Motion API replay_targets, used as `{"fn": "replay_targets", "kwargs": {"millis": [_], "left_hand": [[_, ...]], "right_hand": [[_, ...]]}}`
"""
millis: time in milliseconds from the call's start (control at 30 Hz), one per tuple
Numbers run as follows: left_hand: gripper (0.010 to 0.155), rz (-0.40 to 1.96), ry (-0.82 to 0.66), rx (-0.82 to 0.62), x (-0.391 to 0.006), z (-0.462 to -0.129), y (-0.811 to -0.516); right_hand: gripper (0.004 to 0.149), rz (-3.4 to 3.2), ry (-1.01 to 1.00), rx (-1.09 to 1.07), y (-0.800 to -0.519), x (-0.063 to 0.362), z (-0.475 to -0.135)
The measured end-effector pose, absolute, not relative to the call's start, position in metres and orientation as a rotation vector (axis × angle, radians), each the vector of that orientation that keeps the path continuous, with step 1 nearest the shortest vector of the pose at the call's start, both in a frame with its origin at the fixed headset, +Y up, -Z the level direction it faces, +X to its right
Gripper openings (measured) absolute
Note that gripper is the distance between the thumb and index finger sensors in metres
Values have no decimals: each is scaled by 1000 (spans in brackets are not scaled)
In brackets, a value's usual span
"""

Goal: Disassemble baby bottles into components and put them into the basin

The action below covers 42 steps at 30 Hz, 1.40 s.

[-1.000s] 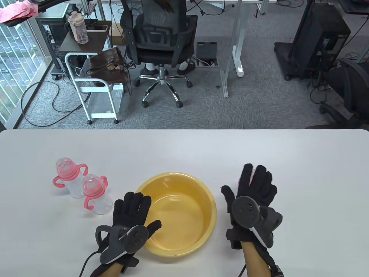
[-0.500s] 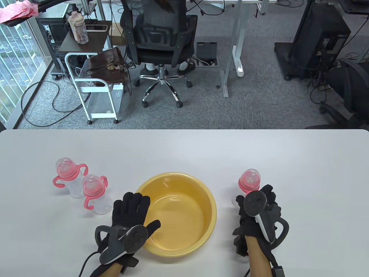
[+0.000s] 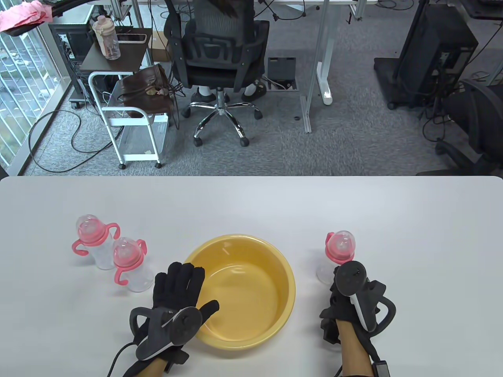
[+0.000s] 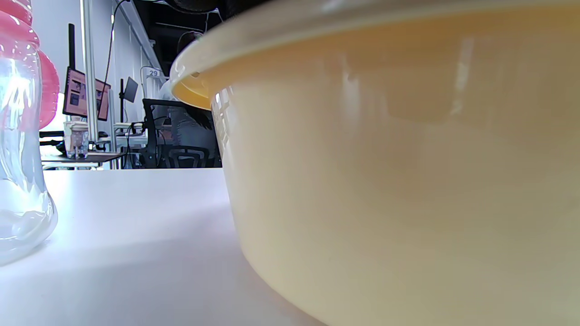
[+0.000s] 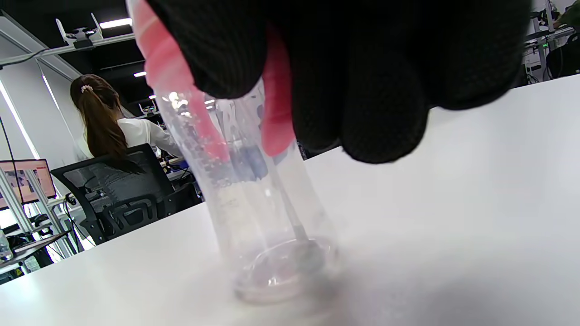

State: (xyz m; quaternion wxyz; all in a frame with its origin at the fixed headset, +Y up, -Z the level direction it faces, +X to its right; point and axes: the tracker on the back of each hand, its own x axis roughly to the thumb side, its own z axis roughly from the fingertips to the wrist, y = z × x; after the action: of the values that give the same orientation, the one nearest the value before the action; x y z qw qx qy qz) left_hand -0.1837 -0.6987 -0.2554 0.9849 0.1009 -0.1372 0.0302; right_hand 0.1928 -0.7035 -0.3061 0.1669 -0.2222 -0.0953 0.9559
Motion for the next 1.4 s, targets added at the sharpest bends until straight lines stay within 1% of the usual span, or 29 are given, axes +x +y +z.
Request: {"fn": "replay_targets", "kwargs": {"millis": [100, 233, 300, 400, 567, 600, 667, 800, 867, 933, 1000, 1100, 1233, 1400], "left_hand": [[83, 66, -272, 206, -185, -256, -698], [83, 72, -268, 208, -186, -256, -698], [84, 71, -272, 191, -187, -257, -696], [85, 107, -262, 209, -192, -258, -691], [87, 167, -262, 224, -204, -258, -686], [88, 178, -260, 223, -207, -258, -687], [90, 191, -250, 235, -211, -259, -687], [94, 234, -254, 266, -217, -257, -684], [96, 274, -288, 305, -217, -256, -682], [98, 317, -322, 303, -216, -255, -679], [101, 363, -376, 252, -214, -254, -677], [103, 408, -414, 239, -209, -252, -674], [103, 407, -452, 242, -201, -247, -673], [95, 466, -463, 253, -201, -245, -671]], "right_hand": [[44, 2704, -297, -619, -699, 194, -305], [44, 2635, -401, -534, -673, 189, -302], [44, 2604, -466, -426, -655, 181, -301], [44, 2557, -533, -277, -632, 159, -298], [42, 2358, -357, -21, -615, 125, -300], [42, 2330, -316, 63, -615, 117, -301], [42, 2261, -236, 125, -618, 105, -302], [42, 2021, -49, 384, -639, 80, -308], [42, 1951, 16, 467, -646, 69, -308], [42, 1963, 39, 531, -648, 59, -306], [42, 1992, 36, 616, -648, 50, -303], [42, 2021, 92, 715, -649, 40, -301], [42, 2023, 138, 756, -655, 34, -301], [46, 1937, 217, 726, -662, 36, -304]]}}
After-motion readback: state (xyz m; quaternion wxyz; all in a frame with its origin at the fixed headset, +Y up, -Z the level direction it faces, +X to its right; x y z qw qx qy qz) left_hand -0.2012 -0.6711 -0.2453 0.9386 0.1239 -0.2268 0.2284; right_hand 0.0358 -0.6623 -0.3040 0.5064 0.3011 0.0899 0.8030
